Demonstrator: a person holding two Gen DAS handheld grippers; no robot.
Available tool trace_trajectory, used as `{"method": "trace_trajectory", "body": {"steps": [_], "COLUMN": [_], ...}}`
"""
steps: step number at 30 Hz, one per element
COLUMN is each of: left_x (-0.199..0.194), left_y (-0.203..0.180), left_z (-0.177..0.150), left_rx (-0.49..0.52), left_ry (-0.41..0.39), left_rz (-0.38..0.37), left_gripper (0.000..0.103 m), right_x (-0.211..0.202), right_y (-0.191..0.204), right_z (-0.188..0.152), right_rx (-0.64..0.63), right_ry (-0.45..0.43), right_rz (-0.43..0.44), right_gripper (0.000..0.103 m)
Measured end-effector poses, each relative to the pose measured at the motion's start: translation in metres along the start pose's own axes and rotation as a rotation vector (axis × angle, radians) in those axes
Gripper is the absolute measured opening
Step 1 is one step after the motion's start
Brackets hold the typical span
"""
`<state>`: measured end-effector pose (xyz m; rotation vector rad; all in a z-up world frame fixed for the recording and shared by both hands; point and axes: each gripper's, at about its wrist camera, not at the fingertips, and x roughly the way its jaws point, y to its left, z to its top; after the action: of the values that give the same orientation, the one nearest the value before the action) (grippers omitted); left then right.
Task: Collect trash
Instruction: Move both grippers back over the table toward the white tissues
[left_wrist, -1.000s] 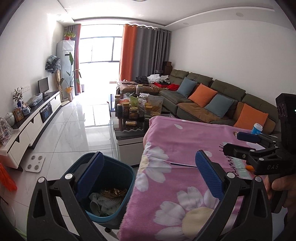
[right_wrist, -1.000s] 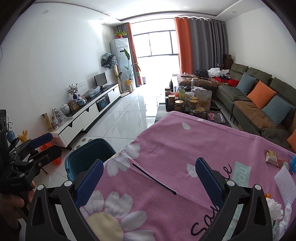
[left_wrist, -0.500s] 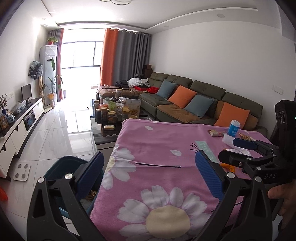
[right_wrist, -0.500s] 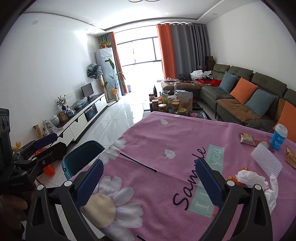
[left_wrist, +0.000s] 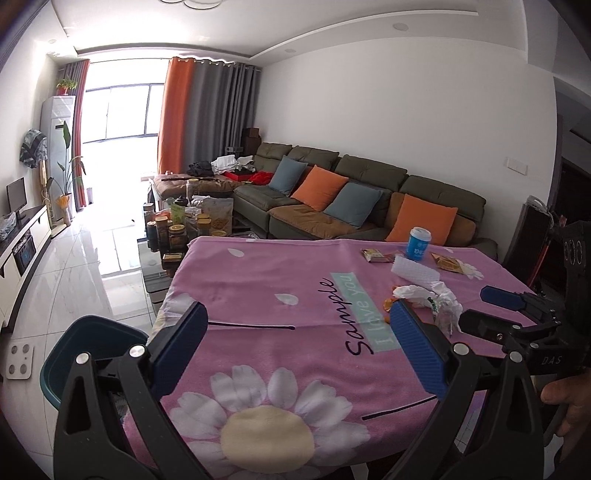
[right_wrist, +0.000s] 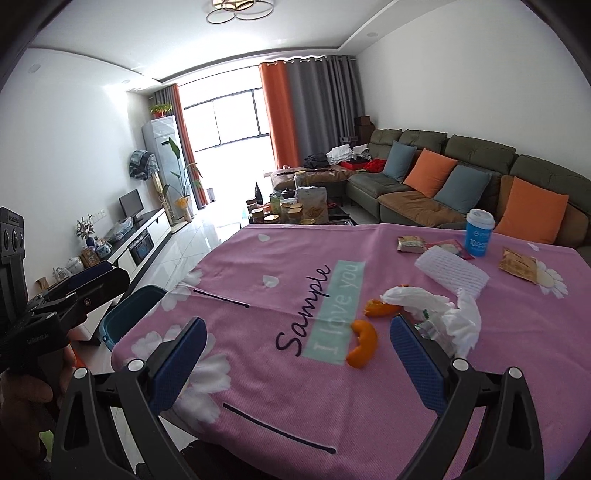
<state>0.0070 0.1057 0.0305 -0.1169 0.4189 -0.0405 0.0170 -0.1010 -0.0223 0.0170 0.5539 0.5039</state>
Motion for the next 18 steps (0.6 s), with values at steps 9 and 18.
{"method": "trace_trajectory", "body": {"steps": [9, 18], "left_x": [0.016, 0.035], "left_y": [-0.035, -0.064], "left_z": [-0.007, -0.006], "left_rx": [0.048, 0.094], "left_ry": [0.036, 0.058], "left_rz": [-0.098, -0.159], "left_gripper": [0.097, 0.097], "right_x": [-0.029, -0.036], "right_y": [-0.04, -0.067], "right_z": [-0.026, -0.032], "right_rx": [0.097, 0.155], "right_ry": [-0.014, -0.019], "right_rz": [-0.104, -0.163], "right_gripper": [0.096, 0.096]}}
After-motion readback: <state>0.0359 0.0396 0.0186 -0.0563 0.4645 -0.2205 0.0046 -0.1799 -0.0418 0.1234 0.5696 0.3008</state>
